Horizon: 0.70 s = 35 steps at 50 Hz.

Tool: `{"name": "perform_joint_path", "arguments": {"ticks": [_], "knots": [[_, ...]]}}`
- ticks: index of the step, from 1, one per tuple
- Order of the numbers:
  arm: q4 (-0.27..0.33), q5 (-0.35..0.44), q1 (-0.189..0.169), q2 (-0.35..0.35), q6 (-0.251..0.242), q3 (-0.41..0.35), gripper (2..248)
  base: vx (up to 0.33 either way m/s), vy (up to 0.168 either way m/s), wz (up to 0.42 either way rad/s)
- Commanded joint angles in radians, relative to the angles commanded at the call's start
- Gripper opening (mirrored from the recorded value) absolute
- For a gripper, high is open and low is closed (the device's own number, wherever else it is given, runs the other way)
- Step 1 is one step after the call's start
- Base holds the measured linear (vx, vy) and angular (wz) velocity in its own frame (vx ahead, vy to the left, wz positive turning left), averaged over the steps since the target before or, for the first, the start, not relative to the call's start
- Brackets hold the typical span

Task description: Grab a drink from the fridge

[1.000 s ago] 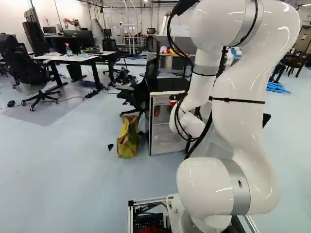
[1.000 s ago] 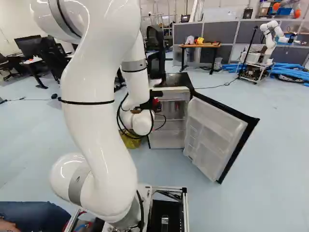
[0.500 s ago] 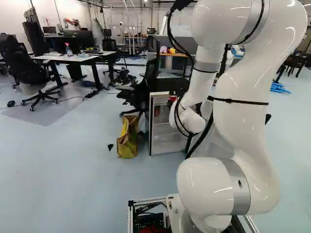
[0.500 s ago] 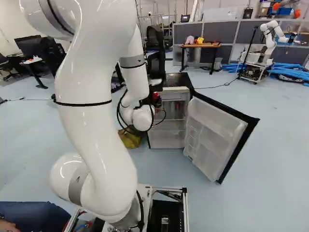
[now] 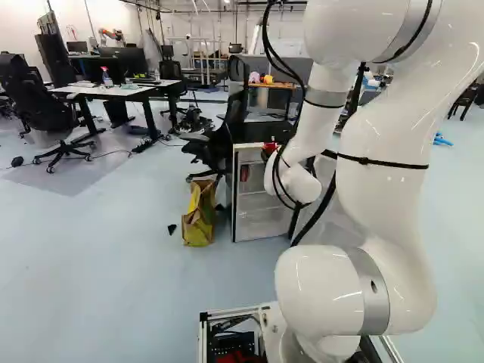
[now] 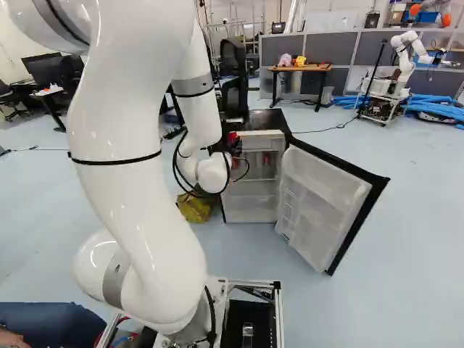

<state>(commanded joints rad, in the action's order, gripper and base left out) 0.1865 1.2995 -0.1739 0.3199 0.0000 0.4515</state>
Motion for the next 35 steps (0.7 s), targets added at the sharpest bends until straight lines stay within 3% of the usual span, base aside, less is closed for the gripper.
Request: {"name": "perform_joint_path", "arguments": {"ticks": [35], "knots": [[0.000,0.000,0.009,-0.034,0.000,0.061,92,0.000,0.000,0.000]]}}
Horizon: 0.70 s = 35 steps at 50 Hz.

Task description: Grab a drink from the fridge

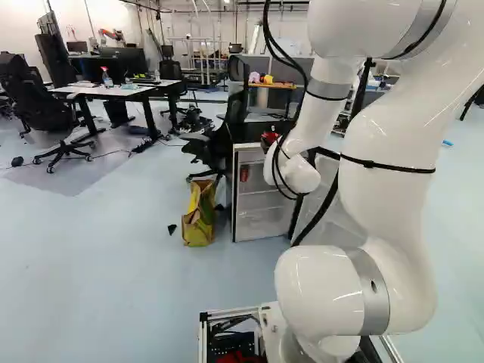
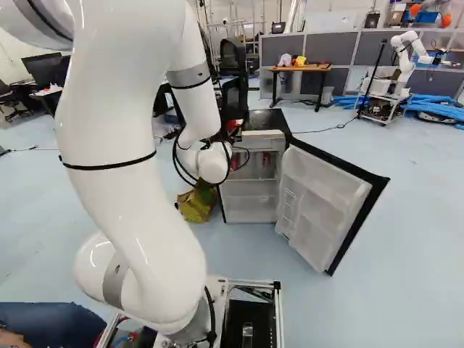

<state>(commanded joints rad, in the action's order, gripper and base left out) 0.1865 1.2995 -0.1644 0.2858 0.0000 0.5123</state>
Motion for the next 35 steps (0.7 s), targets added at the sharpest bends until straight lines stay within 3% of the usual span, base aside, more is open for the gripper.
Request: {"name": "perform_joint_path", "arguments": {"ticks": [35], "knots": [[0.000,0.000,0.057,0.070,0.000,0.170,92,0.000,0.000,0.000]]}}
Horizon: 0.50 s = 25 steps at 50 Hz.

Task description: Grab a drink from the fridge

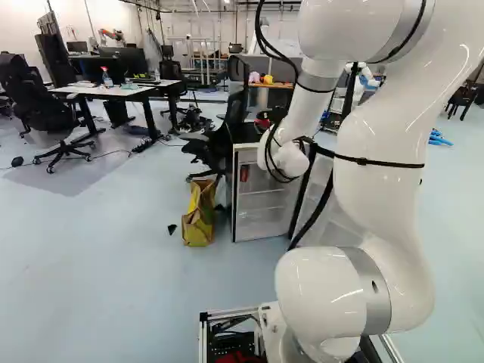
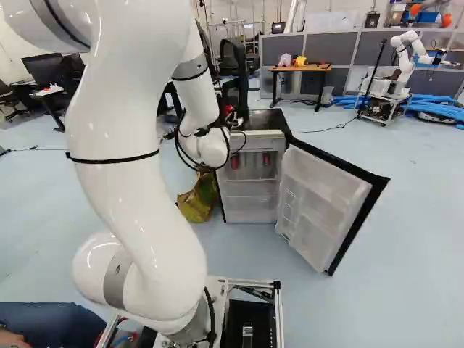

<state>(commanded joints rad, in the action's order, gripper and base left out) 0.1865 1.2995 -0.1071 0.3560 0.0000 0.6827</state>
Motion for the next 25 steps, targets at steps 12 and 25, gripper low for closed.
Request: {"name": "perform_joint_path", "arguments": {"ticks": [12,25], "knots": [[0.000,0.000,0.022,0.056,0.000,0.069,92,0.000,0.000,0.000],[0.000,-0.005,0.039,0.117,0.000,0.148,92,0.000,0.000,0.000]]}}
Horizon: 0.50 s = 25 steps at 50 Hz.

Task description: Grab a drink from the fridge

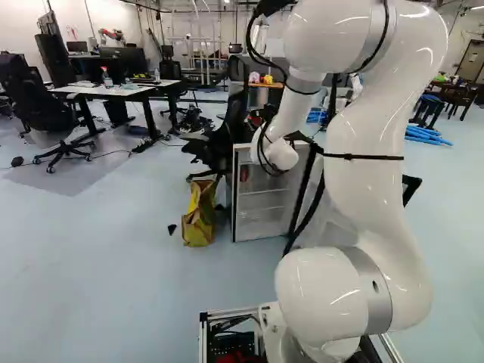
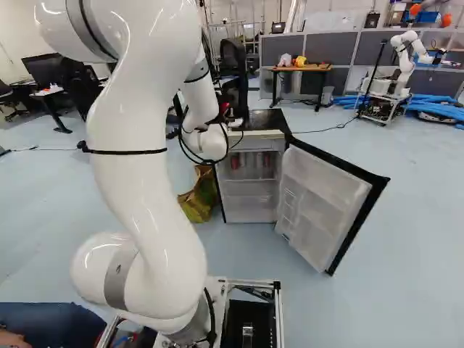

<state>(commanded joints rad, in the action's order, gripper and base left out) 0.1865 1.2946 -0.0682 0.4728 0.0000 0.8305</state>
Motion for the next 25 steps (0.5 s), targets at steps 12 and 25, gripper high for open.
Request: {"name": "perform_joint_path", "arguments": {"ticks": [12,25], "knots": [[0.000,-0.027,0.005,0.057,0.000,0.074,92,0.000,0.000,0.000],[0.000,-0.070,0.007,0.120,0.000,0.158,92,0.000,0.000,0.000]]}}
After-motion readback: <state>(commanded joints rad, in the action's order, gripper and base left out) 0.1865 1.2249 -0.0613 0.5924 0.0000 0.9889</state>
